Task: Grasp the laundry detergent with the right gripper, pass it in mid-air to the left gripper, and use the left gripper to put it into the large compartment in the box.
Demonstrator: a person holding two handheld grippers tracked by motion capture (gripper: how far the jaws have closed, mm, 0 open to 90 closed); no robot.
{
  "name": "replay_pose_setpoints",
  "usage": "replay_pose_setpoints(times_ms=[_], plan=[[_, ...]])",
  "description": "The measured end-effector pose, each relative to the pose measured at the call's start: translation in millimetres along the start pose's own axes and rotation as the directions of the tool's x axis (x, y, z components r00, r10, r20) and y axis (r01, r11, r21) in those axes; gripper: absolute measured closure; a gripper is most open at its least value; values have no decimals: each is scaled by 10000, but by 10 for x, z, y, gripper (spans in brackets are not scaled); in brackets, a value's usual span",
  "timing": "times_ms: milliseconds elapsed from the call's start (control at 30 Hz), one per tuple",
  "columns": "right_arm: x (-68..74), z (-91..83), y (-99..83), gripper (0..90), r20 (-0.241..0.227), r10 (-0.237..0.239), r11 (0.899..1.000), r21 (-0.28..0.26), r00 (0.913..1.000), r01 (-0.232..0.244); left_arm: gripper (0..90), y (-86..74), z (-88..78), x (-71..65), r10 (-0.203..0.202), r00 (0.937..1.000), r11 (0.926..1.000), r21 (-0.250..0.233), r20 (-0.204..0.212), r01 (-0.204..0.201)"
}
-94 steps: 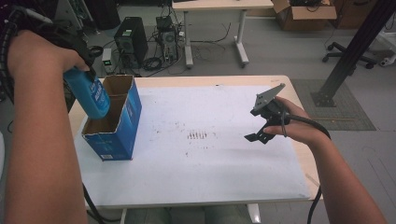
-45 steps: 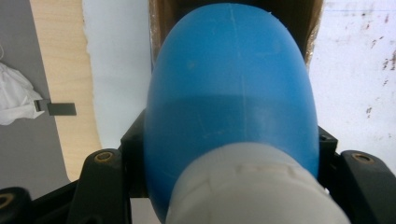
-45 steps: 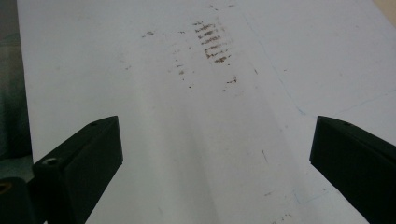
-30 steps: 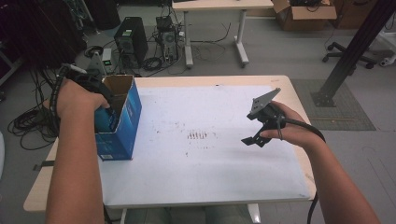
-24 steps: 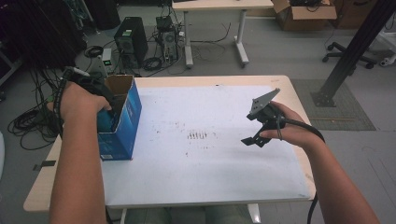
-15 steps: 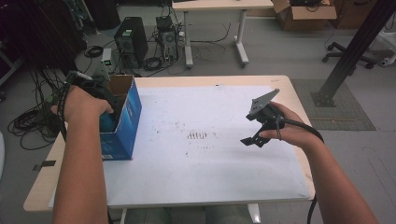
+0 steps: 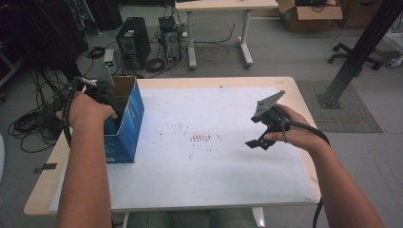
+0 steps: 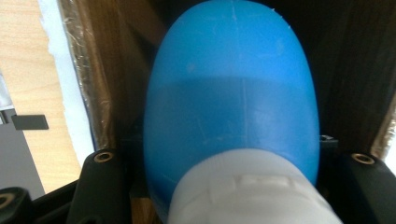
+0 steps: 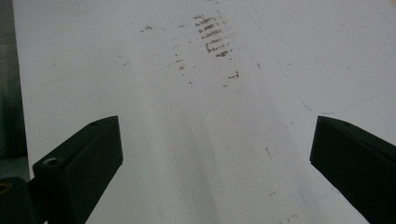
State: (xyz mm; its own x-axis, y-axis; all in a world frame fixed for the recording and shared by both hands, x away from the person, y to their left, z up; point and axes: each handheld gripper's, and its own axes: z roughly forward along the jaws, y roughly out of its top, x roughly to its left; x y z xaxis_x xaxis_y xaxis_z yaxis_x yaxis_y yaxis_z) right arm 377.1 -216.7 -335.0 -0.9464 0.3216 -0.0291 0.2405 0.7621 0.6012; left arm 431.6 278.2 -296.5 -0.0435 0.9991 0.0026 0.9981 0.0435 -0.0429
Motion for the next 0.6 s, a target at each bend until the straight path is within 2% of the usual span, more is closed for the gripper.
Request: replay_pose_setpoints(times_ms=[500, 600], plan=[[5, -20, 9, 27, 14, 8, 10000, -30, 10000, -8, 388, -13, 58, 27, -8, 10000, 10000, 11, 50, 8], [4, -19, 11, 27, 6, -12, 10000, -50, 10000, 12, 387, -16, 58, 26, 99, 9999, 9999, -74, 10, -99]])
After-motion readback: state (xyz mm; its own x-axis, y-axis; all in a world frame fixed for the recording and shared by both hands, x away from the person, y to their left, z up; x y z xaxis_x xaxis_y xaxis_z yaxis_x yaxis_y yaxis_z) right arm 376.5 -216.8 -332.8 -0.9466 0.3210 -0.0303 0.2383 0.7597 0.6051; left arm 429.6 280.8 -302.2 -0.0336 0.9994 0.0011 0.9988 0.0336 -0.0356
